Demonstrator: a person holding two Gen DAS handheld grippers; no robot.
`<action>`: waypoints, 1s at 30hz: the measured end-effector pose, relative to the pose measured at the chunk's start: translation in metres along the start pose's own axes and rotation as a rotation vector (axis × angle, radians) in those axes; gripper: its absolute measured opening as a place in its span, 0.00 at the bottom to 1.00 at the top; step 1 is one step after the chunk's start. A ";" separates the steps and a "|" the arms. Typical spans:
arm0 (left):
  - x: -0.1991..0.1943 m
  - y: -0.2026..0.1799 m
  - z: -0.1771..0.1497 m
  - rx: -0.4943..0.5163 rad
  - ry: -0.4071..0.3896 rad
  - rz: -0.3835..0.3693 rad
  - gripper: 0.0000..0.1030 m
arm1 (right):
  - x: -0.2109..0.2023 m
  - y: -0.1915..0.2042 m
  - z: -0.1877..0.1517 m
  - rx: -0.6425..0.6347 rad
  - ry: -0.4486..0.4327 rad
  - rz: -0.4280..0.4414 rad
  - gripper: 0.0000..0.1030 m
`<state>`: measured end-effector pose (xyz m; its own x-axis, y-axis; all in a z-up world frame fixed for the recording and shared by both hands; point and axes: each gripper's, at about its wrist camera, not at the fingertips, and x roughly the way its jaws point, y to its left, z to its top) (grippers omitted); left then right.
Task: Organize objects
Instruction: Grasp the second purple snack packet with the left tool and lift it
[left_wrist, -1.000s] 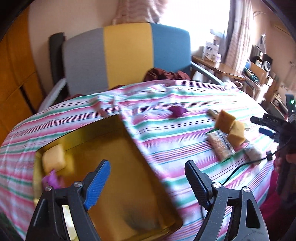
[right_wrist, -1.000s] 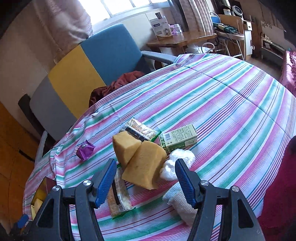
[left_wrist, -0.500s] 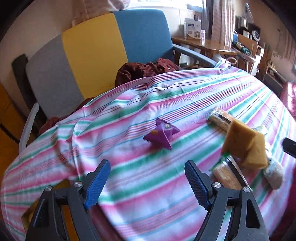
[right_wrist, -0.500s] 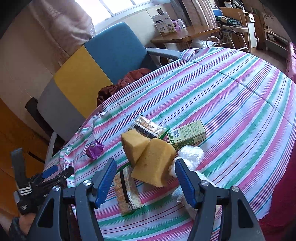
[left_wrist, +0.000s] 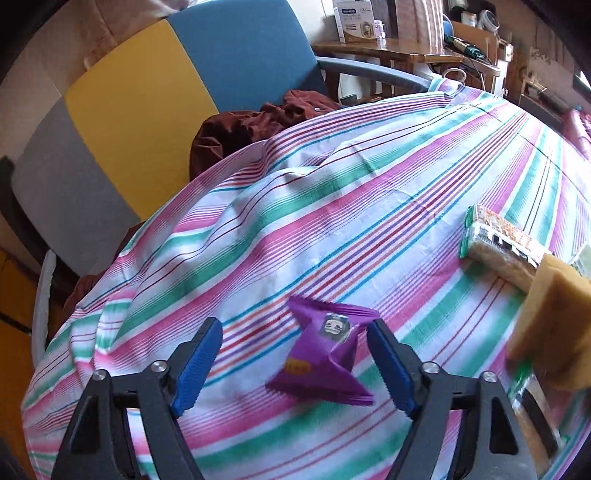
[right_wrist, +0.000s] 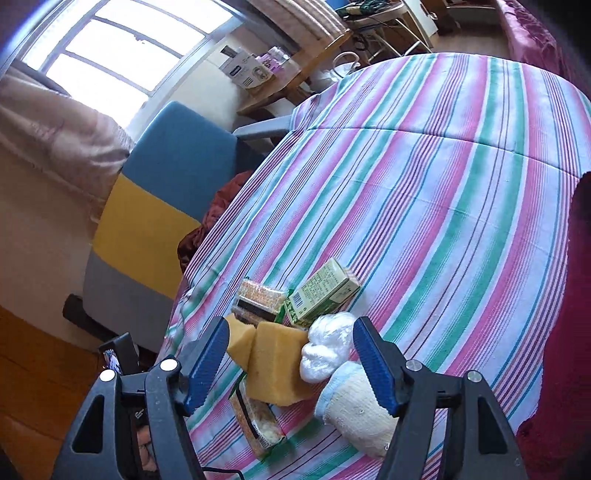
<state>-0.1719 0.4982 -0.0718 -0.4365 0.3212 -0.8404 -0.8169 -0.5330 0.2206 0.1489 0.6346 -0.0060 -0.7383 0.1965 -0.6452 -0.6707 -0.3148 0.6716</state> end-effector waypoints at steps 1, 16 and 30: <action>0.004 0.000 0.000 -0.003 0.015 -0.011 0.63 | 0.001 -0.001 0.001 0.007 0.005 0.002 0.70; -0.029 -0.002 -0.050 -0.144 0.044 -0.086 0.32 | 0.022 0.004 -0.006 -0.040 0.106 -0.018 0.70; -0.132 -0.029 -0.107 -0.177 -0.068 -0.194 0.32 | 0.040 0.009 -0.015 -0.106 0.180 -0.103 0.70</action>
<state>-0.0505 0.3875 -0.0196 -0.3072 0.4793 -0.8221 -0.8118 -0.5828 -0.0364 0.1143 0.6260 -0.0310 -0.6350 0.0667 -0.7696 -0.7238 -0.3993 0.5627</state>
